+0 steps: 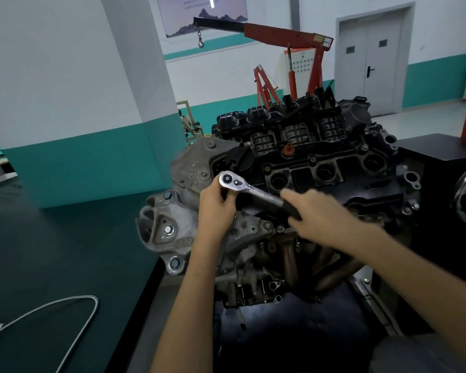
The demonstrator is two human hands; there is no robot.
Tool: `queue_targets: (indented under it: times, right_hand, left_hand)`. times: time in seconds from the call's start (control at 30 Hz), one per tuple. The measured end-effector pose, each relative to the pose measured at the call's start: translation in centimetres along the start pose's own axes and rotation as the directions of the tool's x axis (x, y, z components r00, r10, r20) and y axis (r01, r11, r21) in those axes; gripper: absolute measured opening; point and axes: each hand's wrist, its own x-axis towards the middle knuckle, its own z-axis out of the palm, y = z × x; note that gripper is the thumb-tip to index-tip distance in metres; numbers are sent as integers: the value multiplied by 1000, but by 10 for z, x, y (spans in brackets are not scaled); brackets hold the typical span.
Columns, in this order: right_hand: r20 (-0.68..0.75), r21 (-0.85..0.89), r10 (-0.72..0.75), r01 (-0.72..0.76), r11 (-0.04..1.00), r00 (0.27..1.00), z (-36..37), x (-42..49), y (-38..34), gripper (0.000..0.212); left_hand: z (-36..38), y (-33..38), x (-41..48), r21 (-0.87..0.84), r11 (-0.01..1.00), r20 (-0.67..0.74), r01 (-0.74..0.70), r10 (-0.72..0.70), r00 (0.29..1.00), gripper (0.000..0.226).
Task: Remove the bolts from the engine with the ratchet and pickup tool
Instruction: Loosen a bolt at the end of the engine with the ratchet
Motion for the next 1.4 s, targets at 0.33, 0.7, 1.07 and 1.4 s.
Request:
queue_targets:
  times: [0.33,0.7,1.07,1.4]
  right_hand:
    - [64,534,169,-177,827,984,66,-26,-63,25]
    - [-11,-363,-146,132,922,989,-25,31,24,31]
    - [32,675,233,-193,712,972,79,-30,-94,35]
    - [92,-254,-104,125,959,990,-33,26,18,30]
  left_hand:
    - [-6,6,-3,-120,990,26,-72,75,997,16]
    - [-6,3,0,-23,998,23,-63,64,998,14]
    - [-2,0,-2,-26,999,-4,-40,40,999,39]
    - [-8,2,1,-118,992,138,-45,61,989,14]
